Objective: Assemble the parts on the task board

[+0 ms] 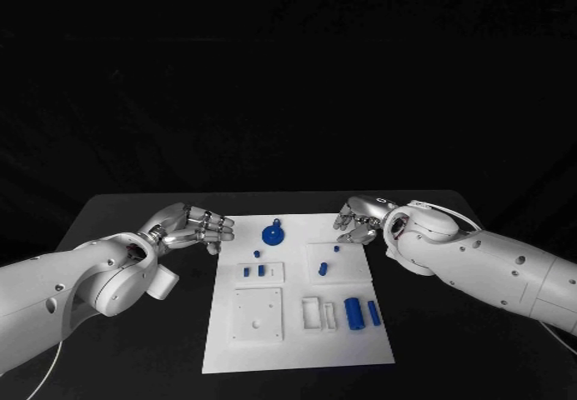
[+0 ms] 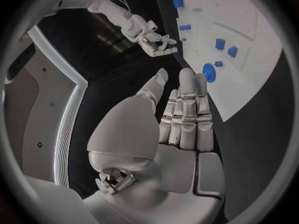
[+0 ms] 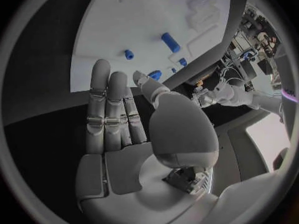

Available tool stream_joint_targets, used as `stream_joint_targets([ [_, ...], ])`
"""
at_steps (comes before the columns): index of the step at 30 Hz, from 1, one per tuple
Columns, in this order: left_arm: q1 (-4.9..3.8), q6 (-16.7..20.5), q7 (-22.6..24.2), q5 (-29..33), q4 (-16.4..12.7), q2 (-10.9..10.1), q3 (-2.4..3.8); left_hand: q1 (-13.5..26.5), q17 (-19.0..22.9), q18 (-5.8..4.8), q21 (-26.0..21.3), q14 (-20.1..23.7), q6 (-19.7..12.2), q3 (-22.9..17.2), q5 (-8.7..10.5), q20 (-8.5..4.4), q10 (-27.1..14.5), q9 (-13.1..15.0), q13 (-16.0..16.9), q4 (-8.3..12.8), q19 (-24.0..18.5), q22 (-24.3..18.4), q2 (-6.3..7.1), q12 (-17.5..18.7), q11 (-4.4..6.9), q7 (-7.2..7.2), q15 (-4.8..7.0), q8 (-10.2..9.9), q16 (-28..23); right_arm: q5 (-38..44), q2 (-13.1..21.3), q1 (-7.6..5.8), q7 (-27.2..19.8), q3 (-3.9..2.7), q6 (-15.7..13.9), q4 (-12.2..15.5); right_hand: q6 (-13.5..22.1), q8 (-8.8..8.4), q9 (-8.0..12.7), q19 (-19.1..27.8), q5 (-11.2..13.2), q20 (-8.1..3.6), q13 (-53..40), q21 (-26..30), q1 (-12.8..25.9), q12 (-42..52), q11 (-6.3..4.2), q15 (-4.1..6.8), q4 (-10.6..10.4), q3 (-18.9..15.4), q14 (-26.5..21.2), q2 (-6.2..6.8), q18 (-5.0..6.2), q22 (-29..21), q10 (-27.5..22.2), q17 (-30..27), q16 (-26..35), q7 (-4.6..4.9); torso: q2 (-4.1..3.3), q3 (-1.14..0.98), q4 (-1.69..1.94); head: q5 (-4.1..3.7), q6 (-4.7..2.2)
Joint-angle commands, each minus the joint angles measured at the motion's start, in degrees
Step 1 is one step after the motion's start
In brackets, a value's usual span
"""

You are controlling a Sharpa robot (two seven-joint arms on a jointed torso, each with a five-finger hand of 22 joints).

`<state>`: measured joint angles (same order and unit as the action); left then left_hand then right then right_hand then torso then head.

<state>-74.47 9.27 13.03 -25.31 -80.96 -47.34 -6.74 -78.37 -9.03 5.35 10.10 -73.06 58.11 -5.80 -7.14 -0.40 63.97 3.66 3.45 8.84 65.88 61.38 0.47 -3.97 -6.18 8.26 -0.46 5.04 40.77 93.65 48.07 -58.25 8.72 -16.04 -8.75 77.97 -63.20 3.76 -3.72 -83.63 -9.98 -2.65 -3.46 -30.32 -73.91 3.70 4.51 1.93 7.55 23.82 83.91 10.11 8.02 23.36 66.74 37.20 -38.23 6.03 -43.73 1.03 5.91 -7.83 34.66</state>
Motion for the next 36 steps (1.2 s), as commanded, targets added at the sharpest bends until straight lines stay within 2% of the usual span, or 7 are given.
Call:
stream_joint_targets([
  [1,-0.01,-3.2,3.03,6.92,-0.62,-0.11,0.05,-0.46,2.46,-1.63,-3.8,2.96,-0.5,0.98,0.2,0.74,-0.8,0.01,-0.05,-0.19,-2.55,-2.96,-0.3,0.15,-0.3,0.11,-1.03,0.15,-6.61,5.88,0.2,0.27,3.47,0.25,0.73,0.8,0.34,-0.19,0.07,-0.66,0.38,0.05,0.08,0.38,-0.06,-0.36,0.06,-0.55,-0.74,-0.3,0.1,0.81,0.24,0.15,-0.71,-0.33,-0.39,-0.32,-0.02,0.02,0.09,-0.28,0.18],
  [3,-0.01,-3.23,3.16,7.98,-0.77,-0.18,0.05,-0.44,4.68,-2.05,-6.43,4.36,-0.93,1.51,0.24,1.98,-1.49,0.03,-0.03,-0.48,-4.89,-6.42,-0.67,0.11,-0.75,0.37,-2.32,0.07,-12.88,6.37,0.24,0.57,3.87,0.44,1.33,1.3,0.44,-0.19,0.06,-0.85,0.45,0.1,0.08,0.74,-0.52,-0.37,0.09,-0.58,-1.22,-0.69,0.01,0.97,0.21,0.33,-0.82,-0.6,-0.71,-0.33,-0.04,-0.01,0.06,-0.34,0.23],
  [6,-0.01,-3.21,3.3,9.11,-0.9,-0.32,0.05,-1.08,5.04,-1.76,-6.4,2.17,-1.79,3.14,0.08,3.62,-2.57,-0.01,-0.04,-0.74,-6.32,-18.93,-1.14,0.08,-1.32,0.52,-3.74,0.37,-27.39,6.93,0.06,1.13,4.23,0.59,1.36,1.67,0.75,-0.19,0.07,-1.0,0.75,0.15,0.08,1.03,-0.81,-0.39,0.08,-0.65,-1.49,-0.91,-0.03,1.21,0.18,0.54,-0.75,-0.84,-0.97,-0.45,-0.08,-0.12,-0.07,-0.15,0.2],
  [12,-0.01,-3.13,3.54,10.42,-0.95,-0.42,0.05,-1.03,4.96,-2.03,-6.45,3.63,-2.15,3.67,-0.15,4.93,-2.78,-0.04,-0.04,-0.84,-7.9,-28.57,-1.42,0.1,-1.75,0.6,-5.13,0.45,-34.3,7.71,-0.66,2.15,4.22,0.75,-1.35,1.66,-0.21,-0.2,0.04,-1.76,2.36,0.0,0.09,-0.2,-0.52,-0.35,-0.42,-0.57,-2.23,3.44,0.17,1.81,-0.07,2.17,1.48,-0.03,-3.93,-0.2,-0.12,-0.08,0.08,-0.15,0.42],
  [17,-0.01,-3.1,3.45,10.71,-0.94,-0.36,0.05,-1.02,4.74,-2.14,-6.14,2.93,-2.24,3.91,-0.37,4.97,-2.83,-0.05,-0.05,-0.7,-6.17,-37.99,-1.53,0.09,-1.83,0.64,-5.19,0.44,-36.39,7.81,-0.97,2.49,4.73,0.8,0.01,1.46,-0.56,-0.18,0.03,-1.18,1.76,0.05,0.08,-0.62,-0.43,-0.34,-0.42,-0.63,-2.36,4.94,-0.37,2.24,-0.06,3.59,1.64,-0.5,-5.15,-0.07,-0.05,0.02,0.18,-0.14,0.66],
  [24,-0.01,-3.28,2.97,10.57,-0.93,-0.49,0.06,-1.27,4.74,-2.16,-5.98,2.72,-2.16,3.73,-0.44,4.83,-3.43,-0.05,-0.05,-0.24,-5.4,-40.41,-1.5,0.12,-1.95,0.7,-5.13,0.2,-36.26,7.88,-1.02,3.33,4.96,0.86,0.96,1.53,-1.45,-0.18,0.01,-0.77,1.22,-0.11,0.07,-1.13,-0.14,-0.34,-0.65,-0.47,-1.92,6.46,-0.62,2.26,-0.13,5.3,2.78,-0.88,-6.11,0.15,-0.13,-0.17,-0.18,0.33,0.89],
  [36,-0.01,-3.47,2.92,10.46,-0.9,-0.34,0.06,-1.36,4.71,-2.16,-5.74,2.49,-2.08,3.74,-0.51,4.73,-3.5,-0.04,-0.05,-0.23,-4.7,-42.96,-1.66,0.11,-1.94,0.61,-5.04,0.34,-36.13,8.44,-2.21,4.39,5.2,0.9,-0.07,0.85,-2.76,-0.16,-0.01,-0.48,2.97,-0.38,0.06,-2.04,-0.19,-0.33,-1.01,-0.22,-1.23,10.0,-0.84,1.37,-0.19,8.0,4.14,-0.83,-7.71,0.05,-0.11,-0.15,0.04,0.31,1.16],
])
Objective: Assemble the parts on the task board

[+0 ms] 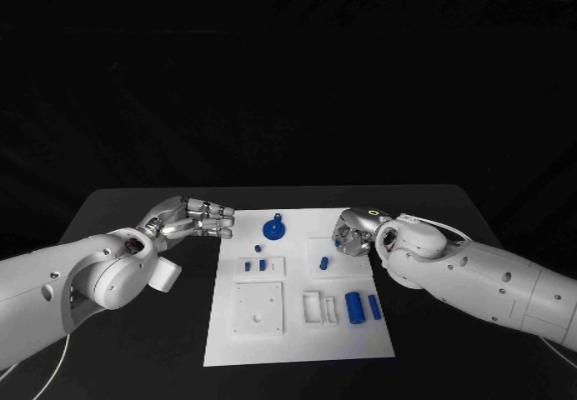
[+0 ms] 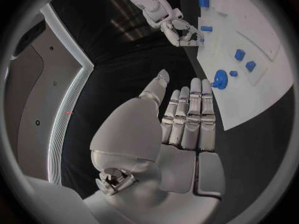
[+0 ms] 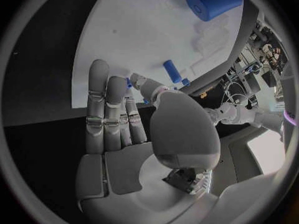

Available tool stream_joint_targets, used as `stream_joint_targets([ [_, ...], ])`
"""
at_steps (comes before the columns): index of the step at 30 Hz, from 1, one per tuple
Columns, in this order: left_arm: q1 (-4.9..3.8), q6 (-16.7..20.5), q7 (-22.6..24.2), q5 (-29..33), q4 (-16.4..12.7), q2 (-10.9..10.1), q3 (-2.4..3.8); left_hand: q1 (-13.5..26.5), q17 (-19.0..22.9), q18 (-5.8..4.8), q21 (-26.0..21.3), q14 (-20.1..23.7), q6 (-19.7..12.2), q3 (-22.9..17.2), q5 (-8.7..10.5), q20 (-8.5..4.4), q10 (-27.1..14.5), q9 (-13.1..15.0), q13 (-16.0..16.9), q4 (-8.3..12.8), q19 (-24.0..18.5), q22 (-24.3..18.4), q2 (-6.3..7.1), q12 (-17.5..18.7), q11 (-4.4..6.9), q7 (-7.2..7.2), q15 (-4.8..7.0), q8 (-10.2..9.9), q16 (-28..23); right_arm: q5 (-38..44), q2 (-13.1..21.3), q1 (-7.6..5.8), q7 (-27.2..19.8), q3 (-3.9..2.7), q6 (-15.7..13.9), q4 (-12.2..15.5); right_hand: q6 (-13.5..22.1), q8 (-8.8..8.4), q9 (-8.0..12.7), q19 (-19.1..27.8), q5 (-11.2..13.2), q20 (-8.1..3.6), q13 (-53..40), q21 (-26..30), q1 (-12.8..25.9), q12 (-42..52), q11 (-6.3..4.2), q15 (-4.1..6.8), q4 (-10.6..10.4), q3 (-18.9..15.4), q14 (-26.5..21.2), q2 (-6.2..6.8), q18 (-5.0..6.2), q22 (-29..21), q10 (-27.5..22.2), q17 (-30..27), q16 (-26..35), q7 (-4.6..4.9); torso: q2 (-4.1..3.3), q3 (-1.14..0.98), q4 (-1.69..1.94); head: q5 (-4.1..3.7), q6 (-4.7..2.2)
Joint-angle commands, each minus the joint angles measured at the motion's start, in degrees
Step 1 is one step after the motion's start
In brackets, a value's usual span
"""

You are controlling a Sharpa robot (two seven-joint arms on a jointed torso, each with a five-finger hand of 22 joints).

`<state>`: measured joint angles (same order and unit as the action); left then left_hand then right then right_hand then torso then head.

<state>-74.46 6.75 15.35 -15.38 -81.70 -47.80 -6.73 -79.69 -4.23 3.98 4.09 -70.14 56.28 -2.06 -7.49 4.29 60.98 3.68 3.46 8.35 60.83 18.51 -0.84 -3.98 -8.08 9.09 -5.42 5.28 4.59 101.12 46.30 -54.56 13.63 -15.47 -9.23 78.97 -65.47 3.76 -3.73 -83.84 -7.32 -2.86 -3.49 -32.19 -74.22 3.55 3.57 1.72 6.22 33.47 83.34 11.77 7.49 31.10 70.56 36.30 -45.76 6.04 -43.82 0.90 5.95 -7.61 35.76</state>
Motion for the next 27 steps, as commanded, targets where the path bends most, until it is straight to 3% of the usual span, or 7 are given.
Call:
stream_joint_targets([
  [1,-0.02,-0.95,0.6,0.51,-0.15,0.12,0.05,-0.04,-0.09,-0.79,0.29,-0.44,-0.26,0.0,-0.16,0.02,-0.57,-0.06,-0.06,0.27,0.38,-0.12,-0.35,0.13,-0.04,-0.22,-0.07,0.07,0.06,1.01,-0.48,0.75,0.34,0.33,0.32,-0.19,-0.57,-0.18,0.01,-0.21,0.29,-0.18,0.1,-0.27,0.21,-0.2,-0.1,0.01,0.16,0.58,-0.28,-0.27,0.33,0.57,0.41,0.05,-0.34,-0.01,-0.01,-0.03,0.0,0.1,0.06],
  [14,-0.02,-1.44,0.49,0.41,0.0,0.22,0.05,-0.1,-0.08,-0.77,0.42,-0.53,-0.16,-0.27,-0.69,-0.06,-0.82,-0.05,-0.06,0.46,0.46,-0.29,-0.52,0.11,-0.08,-0.17,-0.03,-0.02,0.1,2.19,-1.56,1.61,1.09,0.42,-0.16,-1.15,-2.49,-0.11,0.0,0.62,0.2,-0.63,0.08,-0.97,-0.25,-0.16,-0.56,0.51,2.04,3.35,-0.66,-1.68,0.52,4.24,2.06,-0.27,-1.48,-0.29,0.03,0.08,0.06,0.22,0.49],
  [27,-0.02,-1.7,0.29,0.46,0.23,0.23,0.05,0.09,-0.09,-0.79,0.45,-0.56,-0.26,-0.21,-0.51,-0.04,-0.9,-0.07,-0.06,0.46,0.47,-0.38,-0.42,0.12,-0.11,-0.11,-0.04,-0.14,0.12,3.4,-1.56,1.75,1.48,1.56,1.91,-0.85,-4.93,-0.14,0.02,1.33,0.55,-1.31,0.01,-0.71,0.17,-0.16,-1.39,1.17,3.63,0.3,-0.76,-3.07,-0.05,7.52,4.3,-0.32,-1.45,-0.96,0.03,0.09,-0.02,0.16,0.49],
])
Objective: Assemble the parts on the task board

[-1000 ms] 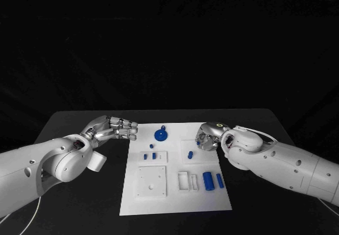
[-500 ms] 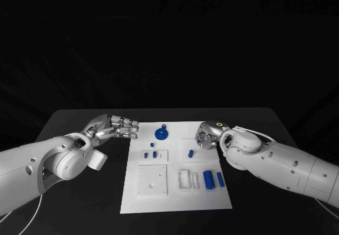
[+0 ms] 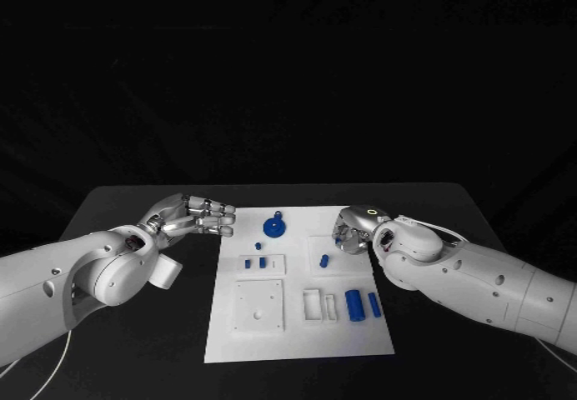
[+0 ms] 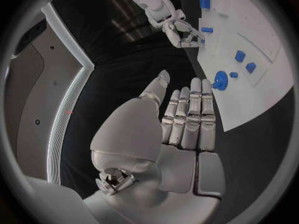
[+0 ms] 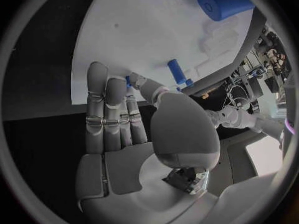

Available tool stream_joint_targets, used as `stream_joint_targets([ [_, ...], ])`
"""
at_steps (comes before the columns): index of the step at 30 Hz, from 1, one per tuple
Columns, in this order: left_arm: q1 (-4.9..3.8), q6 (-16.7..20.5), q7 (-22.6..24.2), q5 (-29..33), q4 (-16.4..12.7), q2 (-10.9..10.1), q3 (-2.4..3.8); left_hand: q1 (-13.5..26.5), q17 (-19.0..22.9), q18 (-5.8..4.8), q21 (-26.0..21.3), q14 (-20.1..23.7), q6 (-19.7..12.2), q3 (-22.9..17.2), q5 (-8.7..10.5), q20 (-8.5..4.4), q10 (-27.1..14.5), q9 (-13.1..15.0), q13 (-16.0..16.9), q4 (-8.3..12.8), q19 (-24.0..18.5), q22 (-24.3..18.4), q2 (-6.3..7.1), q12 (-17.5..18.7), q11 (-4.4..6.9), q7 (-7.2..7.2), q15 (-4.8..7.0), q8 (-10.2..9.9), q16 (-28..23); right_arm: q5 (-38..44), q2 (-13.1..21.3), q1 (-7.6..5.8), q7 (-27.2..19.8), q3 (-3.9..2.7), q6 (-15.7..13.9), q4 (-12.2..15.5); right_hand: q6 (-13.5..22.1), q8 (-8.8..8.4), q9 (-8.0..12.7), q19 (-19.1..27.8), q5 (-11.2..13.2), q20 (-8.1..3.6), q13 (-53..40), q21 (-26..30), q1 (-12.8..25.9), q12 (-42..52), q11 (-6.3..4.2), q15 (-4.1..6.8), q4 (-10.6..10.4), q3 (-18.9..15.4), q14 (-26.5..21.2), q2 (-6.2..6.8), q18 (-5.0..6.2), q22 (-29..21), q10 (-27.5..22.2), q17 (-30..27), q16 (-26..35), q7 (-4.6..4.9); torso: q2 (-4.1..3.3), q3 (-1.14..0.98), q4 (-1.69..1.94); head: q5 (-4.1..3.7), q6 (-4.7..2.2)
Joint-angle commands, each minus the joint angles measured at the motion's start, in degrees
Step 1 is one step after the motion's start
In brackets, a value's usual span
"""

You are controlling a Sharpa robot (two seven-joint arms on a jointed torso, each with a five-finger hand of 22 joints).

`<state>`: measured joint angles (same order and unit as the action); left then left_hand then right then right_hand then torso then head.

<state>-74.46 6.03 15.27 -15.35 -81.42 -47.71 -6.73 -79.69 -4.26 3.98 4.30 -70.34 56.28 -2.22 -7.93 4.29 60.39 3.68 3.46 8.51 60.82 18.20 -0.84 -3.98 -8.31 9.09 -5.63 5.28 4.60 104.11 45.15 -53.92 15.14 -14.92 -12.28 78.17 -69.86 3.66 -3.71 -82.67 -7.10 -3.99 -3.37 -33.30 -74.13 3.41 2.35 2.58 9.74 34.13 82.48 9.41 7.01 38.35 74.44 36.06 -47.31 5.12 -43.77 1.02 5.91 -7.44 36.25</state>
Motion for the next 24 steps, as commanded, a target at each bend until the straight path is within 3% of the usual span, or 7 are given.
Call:
stream_joint_targets([
  [1,-0.02,-0.99,0.36,0.42,-0.04,0.14,0.05,0.04,-0.05,-0.79,0.26,-0.39,-0.2,-0.05,-0.01,-0.05,-0.41,-0.06,-0.06,0.4,0.51,-0.2,-0.41,0.1,0.1,-0.12,0.17,-0.13,0.13,0.5,-0.42,1.12,0.03,1.06,5.1,-0.03,-0.63,-0.03,0.0,0.16,0.34,-0.19,-0.1,0.44,0.08,-0.03,-0.18,0.33,0.13,-0.38,0.09,-0.73,0.43,0.32,0.45,-0.08,0.12,-0.05,-0.02,-0.04,0.03,-0.01,-0.01],
  [8,-0.02,-0.96,0.22,0.34,0.0,0.15,0.06,0.04,-0.04,-0.78,0.3,-0.41,-0.68,0.03,-0.02,-0.04,-0.65,-0.06,-0.05,0.45,0.56,-0.32,-0.31,0.11,0.03,0.05,0.15,-0.32,0.13,2.04,-0.57,1.12,1.18,1.44,5.76,0.16,-1.21,-0.06,-0.02,0.18,-0.38,-0.25,-0.11,0.78,0.32,-0.02,-0.29,0.4,0.2,-0.41,0.06,-0.89,0.36,0.73,0.7,-0.15,0.23,-0.17,-0.05,-0.02,-0.02,-0.08,0.08],
  [14,-0.03,-0.91,0.15,0.27,0.2,0.33,0.06,0.03,-0.03,-0.77,0.3,-0.4,-0.85,0.08,-0.04,-0.02,-0.81,-0.05,-0.05,0.45,0.58,-0.42,-0.29,0.1,-0.01,0.09,0.13,-0.26,0.11,4.62,-0.97,1.12,3.82,1.51,3.93,1.04,-1.65,-0.04,-0.03,0.11,-1.52,-0.43,-0.11,1.06,0.72,-0.02,-0.39,0.57,0.31,0.98,0.06,-0.61,0.41,1.68,1.12,-0.2,0.31,-0.27,-0.08,-0.13,0.05,-0.23,0.18],
  [24,-0.03,-1.1,0.06,-0.01,0.75,0.63,0.07,-0.06,-0.03,-0.75,0.32,-0.39,-0.66,0.04,-0.09,-0.03,-0.82,-0.02,-0.05,0.45,0.59,-0.57,-0.44,0.06,0.0,-0.01,0.13,0.02,0.1,5.92,-1.1,1.09,5.89,1.2,0.15,1.62,-3.17,-0.02,-0.07,-0.31,-4.24,-1.04,-0.12,1.2,1.69,-0.01,-0.84,1.21,0.39,3.99,0.08,-0.24,0.44,3.36,2.79,-0.02,-0.04,-0.68,-0.03,0.0,0.17,-0.01,0.23],
])
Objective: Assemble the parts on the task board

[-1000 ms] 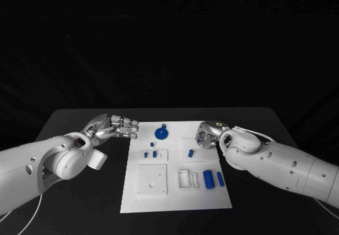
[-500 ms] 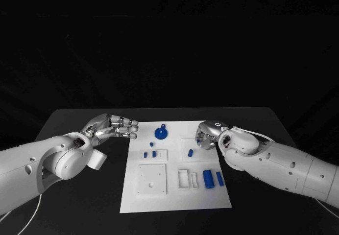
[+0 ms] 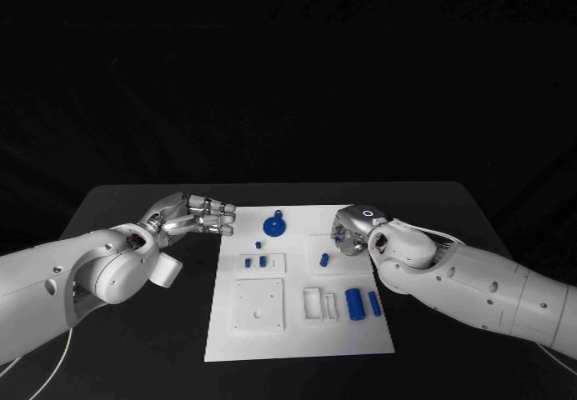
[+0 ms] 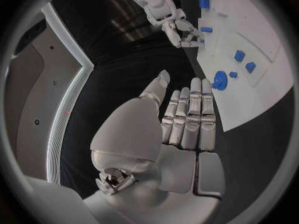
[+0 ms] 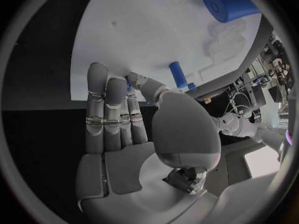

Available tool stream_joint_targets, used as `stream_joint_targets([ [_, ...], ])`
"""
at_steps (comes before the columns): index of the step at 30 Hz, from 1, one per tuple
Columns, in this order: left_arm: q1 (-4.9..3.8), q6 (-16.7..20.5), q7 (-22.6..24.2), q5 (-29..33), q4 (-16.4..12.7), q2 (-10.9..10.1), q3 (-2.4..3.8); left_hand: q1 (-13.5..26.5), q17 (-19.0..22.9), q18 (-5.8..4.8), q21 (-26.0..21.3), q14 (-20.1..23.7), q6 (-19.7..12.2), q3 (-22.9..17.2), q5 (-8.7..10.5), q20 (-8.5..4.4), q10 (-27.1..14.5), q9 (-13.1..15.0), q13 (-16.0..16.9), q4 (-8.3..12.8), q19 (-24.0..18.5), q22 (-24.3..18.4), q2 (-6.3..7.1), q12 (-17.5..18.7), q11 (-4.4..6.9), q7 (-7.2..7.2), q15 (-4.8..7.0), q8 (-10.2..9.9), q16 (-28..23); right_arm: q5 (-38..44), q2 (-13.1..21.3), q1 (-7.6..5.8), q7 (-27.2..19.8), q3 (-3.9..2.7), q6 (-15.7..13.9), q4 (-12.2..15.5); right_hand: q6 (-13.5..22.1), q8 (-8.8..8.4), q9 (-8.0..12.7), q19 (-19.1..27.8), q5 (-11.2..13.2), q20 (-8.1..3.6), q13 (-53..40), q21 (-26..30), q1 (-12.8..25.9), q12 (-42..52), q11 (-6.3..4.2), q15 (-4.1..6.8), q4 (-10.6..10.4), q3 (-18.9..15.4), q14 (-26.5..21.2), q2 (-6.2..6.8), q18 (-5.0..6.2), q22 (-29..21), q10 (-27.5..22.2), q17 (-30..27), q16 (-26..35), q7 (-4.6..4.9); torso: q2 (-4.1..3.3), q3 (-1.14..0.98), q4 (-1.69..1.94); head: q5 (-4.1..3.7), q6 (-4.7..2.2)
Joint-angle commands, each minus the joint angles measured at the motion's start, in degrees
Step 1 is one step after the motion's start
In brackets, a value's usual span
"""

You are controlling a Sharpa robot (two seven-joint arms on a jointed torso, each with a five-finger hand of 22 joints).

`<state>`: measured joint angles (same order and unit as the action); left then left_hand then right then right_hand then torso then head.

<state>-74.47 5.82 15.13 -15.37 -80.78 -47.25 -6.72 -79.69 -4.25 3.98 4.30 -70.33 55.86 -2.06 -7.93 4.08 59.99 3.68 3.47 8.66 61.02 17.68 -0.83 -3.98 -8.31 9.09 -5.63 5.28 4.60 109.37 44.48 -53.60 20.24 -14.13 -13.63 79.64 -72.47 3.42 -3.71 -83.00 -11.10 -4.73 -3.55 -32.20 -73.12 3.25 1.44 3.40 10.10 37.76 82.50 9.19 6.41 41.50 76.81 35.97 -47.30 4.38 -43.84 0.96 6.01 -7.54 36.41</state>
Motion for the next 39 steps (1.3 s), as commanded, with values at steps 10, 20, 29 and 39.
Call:
stream_joint_targets([
  [10,-0.03,-0.75,0.06,-0.41,0.84,0.44,0.05,0.41,-0.05,-0.76,0.31,-0.42,-0.68,0.06,-0.27,0.23,-0.66,-0.07,-0.05,-0.06,0.41,-0.23,-0.42,0.09,-0.07,0.13,0.09,-0.13,0.12,-0.14,0.19,0.58,0.39,-2.7,1.12,1.52,-0.99,0.22,-0.08,-0.06,-0.54,-0.42,0.06,0.76,0.97,0.16,-0.06,0.5,0.04,1.19,0.07,0.24,0.98,1.85,0.91,-0.27,0.0,-0.08,0.12,0.06,-0.07,0.64,-0.11],
  [20,-0.03,-0.57,0.04,-0.72,1.18,0.55,0.04,0.35,-0.06,-0.73,0.27,-0.37,-0.9,0.12,-0.27,0.28,-0.86,-0.05,-0.05,-0.36,0.5,-0.57,-0.37,0.04,-0.12,0.2,0.06,-0.03,0.12,-5.54,0.81,-0.57,-1.09,-4.9,0.42,2.48,-1.12,0.21,-0.07,-0.06,-0.93,-0.46,0.07,1.61,1.09,0.15,-0.09,0.54,-0.14,1.11,0.06,0.32,0.87,2.49,0.97,-0.64,0.44,-0.11,0.09,0.08,-0.11,0.87,-0.54],
  [29,-0.03,-0.14,0.12,-0.74,1.55,0.66,0.04,0.23,-0.07,-0.71,0.28,-0.38,-1.05,0.12,-0.25,0.29,-0.92,-0.06,-0.05,-0.47,0.56,-0.81,-0.31,0.02,-0.13,0.21,0.05,0.02,0.13,-11.82,0.88,-0.76,-3.8,-5.4,-1.95,4.67,-1.03,0.21,-0.07,-0.52,-1.3,-0.45,0.07,2.67,1.08,0.15,-0.09,0.53,-0.03,0.51,0.13,-0.05,0.85,3.1,0.92,-0.86,0.57,-0.09,0.1,0.05,-0.13,1.86,-0.86],
  [39,-0.03,2.72,0.87,-0.61,1.78,0.94,0.04,0.14,-0.03,-0.64,0.33,-0.2,-1.08,0.07,-0.29,0.3,-0.86,-0.06,-0.04,-0.58,0.67,-1.05,-0.32,-0.01,-0.12,0.21,0.0,0.12,0.03,-12.12,0.07,0.19,-6.52,-5.44,-1.83,10.64,-0.92,0.21,-0.07,-0.85,-1.6,-0.44,0.07,3.62,1.08,0.15,-0.04,0.5,0.35,-0.19,0.1,-0.53,0.84,3.65,0.8,-1.0,0.68,-0.04,0.18,0.19,0.06,4.95,-1.11],
])
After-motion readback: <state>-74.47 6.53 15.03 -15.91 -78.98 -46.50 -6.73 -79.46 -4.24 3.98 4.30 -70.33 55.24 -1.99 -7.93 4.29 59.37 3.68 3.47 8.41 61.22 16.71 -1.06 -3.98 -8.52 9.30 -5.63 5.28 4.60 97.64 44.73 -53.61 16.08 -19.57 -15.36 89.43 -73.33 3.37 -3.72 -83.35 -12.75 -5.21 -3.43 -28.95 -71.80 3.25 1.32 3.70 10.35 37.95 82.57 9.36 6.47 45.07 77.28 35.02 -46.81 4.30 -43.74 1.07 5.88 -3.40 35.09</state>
